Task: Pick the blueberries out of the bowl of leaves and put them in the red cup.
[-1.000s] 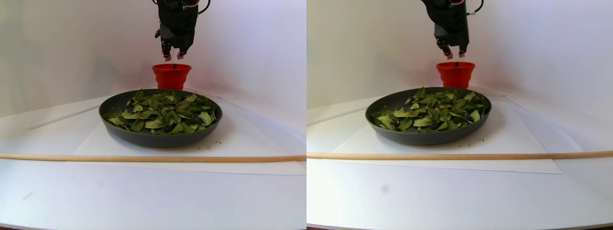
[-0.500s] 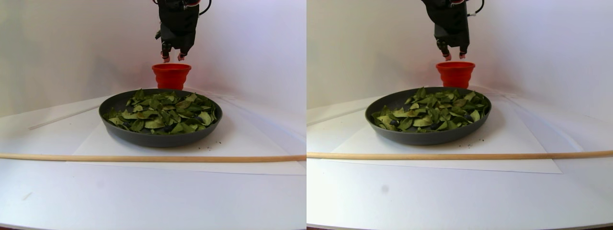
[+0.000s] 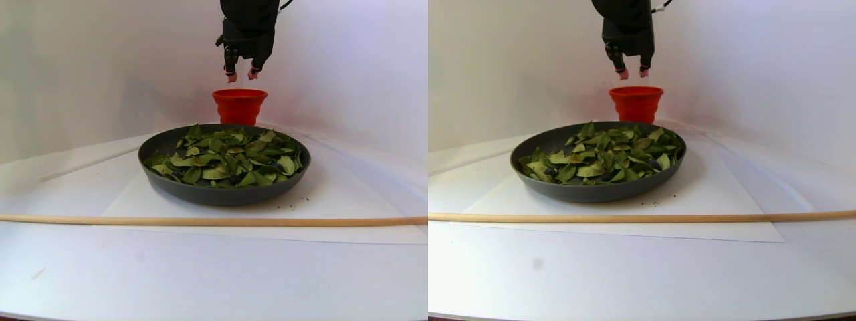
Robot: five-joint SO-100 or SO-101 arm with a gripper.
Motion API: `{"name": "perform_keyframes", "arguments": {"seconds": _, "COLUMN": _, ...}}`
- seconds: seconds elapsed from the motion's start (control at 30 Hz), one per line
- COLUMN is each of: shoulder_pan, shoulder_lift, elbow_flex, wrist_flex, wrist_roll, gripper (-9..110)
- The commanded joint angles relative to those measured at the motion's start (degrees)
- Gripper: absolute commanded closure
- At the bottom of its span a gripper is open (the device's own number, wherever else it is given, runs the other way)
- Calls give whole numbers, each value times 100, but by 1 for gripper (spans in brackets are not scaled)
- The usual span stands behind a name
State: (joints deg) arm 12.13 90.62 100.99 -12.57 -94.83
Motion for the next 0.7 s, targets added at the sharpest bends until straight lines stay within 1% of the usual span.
{"name": "perform_keyframes", "arguments": {"seconds": 0.0, "shoulder_pan": 0, "shoulder_lift": 896, "elbow_flex": -18, "wrist_flex": 97, "wrist_roll": -26, "gripper": 83}}
{"name": "perform_keyframes", "arguments": {"seconds": 0.37, "shoulder_pan": -53, "shoulder_lift": 1345, "elbow_flex": 308, "wrist_flex": 729, "wrist_roll": -62, "gripper": 83}}
{"name": "perform_keyframes", "arguments": {"seconds": 0.67, "shoulder_pan": -62, "shoulder_lift": 1644, "elbow_flex": 712, "wrist_flex": 940, "wrist_roll": -97, "gripper": 84}}
